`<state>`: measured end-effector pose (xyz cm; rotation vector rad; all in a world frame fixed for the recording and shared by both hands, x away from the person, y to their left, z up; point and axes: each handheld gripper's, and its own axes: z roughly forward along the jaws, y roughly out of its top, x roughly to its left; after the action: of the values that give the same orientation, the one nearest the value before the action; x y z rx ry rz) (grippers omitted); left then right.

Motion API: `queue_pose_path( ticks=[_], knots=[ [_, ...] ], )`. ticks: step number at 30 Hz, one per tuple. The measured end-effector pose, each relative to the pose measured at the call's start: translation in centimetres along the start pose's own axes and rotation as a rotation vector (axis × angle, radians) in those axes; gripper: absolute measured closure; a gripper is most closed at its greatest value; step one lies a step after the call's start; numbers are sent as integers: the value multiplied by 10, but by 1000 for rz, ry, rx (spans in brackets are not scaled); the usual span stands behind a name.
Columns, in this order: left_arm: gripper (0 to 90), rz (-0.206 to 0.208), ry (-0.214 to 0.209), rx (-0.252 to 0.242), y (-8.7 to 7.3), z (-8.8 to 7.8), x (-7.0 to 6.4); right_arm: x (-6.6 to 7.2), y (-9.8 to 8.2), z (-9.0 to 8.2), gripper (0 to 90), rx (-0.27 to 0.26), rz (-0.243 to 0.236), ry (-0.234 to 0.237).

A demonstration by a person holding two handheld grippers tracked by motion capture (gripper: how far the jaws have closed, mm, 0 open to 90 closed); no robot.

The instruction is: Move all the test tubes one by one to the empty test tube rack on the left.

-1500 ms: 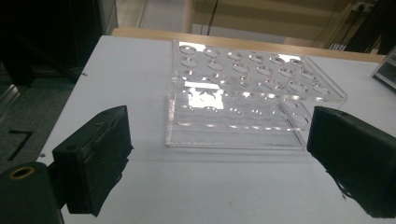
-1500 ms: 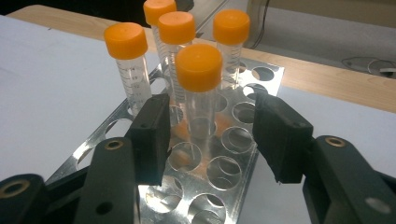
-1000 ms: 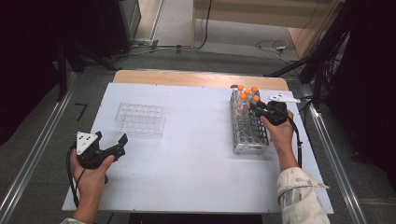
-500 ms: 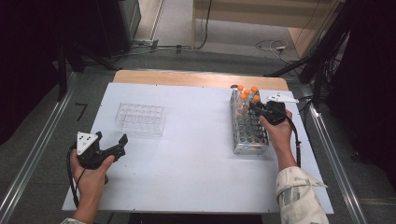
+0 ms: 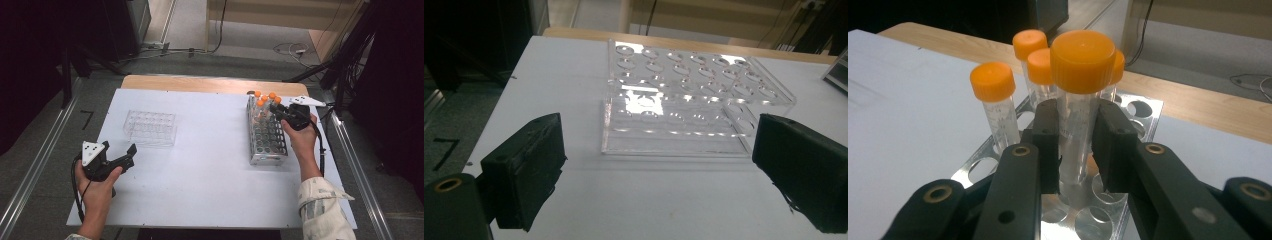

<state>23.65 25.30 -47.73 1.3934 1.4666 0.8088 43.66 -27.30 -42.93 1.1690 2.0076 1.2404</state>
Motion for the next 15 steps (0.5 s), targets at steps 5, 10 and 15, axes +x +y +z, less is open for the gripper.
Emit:
queue_pose_path(
  ticks=[5,10,15],
  knots=[
    [72,-1,3,0,1,0,0,0,7,-7,714,-14,0,-6],
    [72,-8,1,10,4,1,0,1,13,-15,714,-23,-2,-8],
    [72,-32,-4,20,8,1,1,3,16,-22,714,-29,0,-6]
  ],
)
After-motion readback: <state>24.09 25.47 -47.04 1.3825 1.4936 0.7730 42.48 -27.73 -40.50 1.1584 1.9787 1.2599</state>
